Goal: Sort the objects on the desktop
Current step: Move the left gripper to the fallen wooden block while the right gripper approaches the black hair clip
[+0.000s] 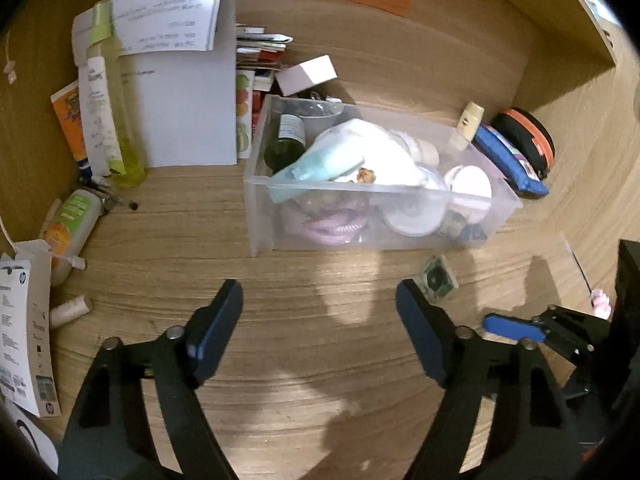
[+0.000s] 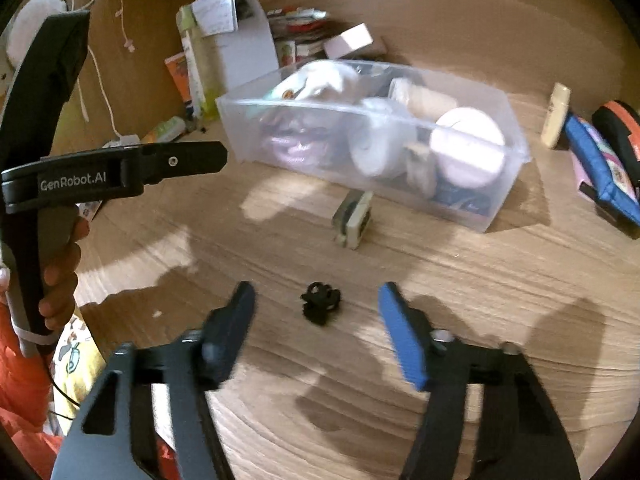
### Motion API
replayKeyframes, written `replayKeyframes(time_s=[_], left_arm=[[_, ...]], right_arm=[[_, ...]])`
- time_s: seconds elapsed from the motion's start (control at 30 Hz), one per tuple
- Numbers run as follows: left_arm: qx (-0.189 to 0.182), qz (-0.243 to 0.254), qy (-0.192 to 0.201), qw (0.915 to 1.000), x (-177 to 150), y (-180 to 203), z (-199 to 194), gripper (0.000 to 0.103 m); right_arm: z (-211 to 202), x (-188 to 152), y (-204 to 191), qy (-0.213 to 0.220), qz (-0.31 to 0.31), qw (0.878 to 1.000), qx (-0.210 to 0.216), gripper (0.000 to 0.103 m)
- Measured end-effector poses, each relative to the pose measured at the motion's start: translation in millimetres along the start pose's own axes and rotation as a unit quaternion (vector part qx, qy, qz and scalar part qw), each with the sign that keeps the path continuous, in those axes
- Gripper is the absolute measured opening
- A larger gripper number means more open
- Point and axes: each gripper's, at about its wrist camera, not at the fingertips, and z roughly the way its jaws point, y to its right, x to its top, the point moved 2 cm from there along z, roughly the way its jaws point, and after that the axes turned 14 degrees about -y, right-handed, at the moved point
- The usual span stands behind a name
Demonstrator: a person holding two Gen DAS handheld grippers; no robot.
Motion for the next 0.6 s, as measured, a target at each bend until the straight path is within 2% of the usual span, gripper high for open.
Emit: replayKeyframes(time_s=[0.03, 0.2, 0.23, 0.33, 0.43, 0.6], left_arm=[[-0.001, 0.005, 0.001, 1.0, 0, 3, 0, 0.074], [-0.003, 0.032, 0.005, 0.9995, 2, 19, 1, 0.07], [-0.004, 0.036, 0.005, 0.9993, 3, 23, 2, 0.068], [-0.01, 0.045, 0.002, 0.9989, 5, 31, 6, 0.061], [-0.019, 0.053, -0.006, 0.9984, 7, 39, 12, 0.057], [-0.026, 0.072, -0.02, 0.9969, 10, 53, 22, 0.056]], right_arm=[[3, 0, 0, -0.005, 0.001, 1.0, 0.0, 0.04], [3, -2, -6, -0.005, -0.016, 1.0, 0.0, 0.036], [5, -2, -6, -0.012, -0.016, 1.0, -0.001, 0.03], [6, -1, -6, -0.014, -0.015, 1.0, -0.001, 0.02], [4, 0, -6, -0.009, -0.011, 1.0, -0.006, 0.019], [-8, -3, 6, 0.012, 0.007, 1.0, -0.007, 0.019]])
